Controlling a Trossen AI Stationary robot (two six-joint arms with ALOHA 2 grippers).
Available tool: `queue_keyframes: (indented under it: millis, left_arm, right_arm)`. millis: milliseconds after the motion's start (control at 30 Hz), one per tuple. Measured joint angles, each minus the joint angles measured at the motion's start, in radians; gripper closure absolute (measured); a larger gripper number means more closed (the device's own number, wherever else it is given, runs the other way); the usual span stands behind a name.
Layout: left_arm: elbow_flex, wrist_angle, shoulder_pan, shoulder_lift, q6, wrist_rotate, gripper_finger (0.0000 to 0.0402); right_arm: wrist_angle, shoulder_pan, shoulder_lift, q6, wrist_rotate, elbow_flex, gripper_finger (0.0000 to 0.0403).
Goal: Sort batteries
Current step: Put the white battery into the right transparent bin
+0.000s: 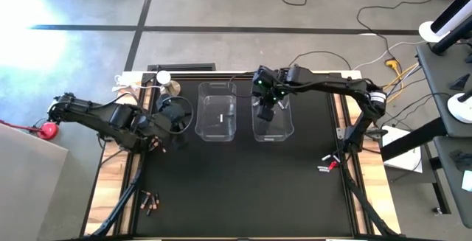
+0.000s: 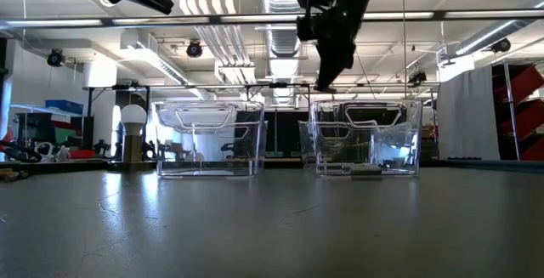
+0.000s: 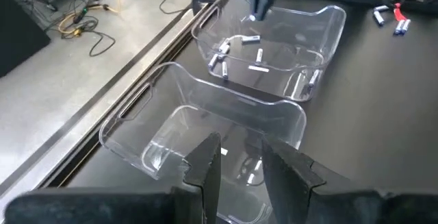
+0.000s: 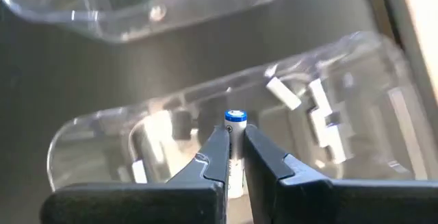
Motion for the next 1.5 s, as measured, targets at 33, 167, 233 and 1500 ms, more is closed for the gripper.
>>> queue_keyframes:
  millis: [33,167,233,1500]
  left_arm:
    - [0.000,0.000,0.003,0.000,-0.003,0.000,0.0315]
    - [0.000,0.000,0.013,0.000,-0.006,0.000,0.0315]
    - [0.000,0.000,0.020,0.000,0.000,0.000,0.0315]
    - [0.000,0.000,0.036,0.000,0.034,-0.001,0.0315]
  right_arm:
    - [0.001,-0.003,0.000,-0.001,-0.010,-0.015,0.0383]
    - [0.008,-0.008,0.000,-0.003,-0.019,-0.087,0.0383]
    - [0.011,-0.008,0.000,-0.003,-0.018,-0.117,0.0383]
    - [0.101,-0.047,0.209,-0.148,-0.043,-0.201,0.0316]
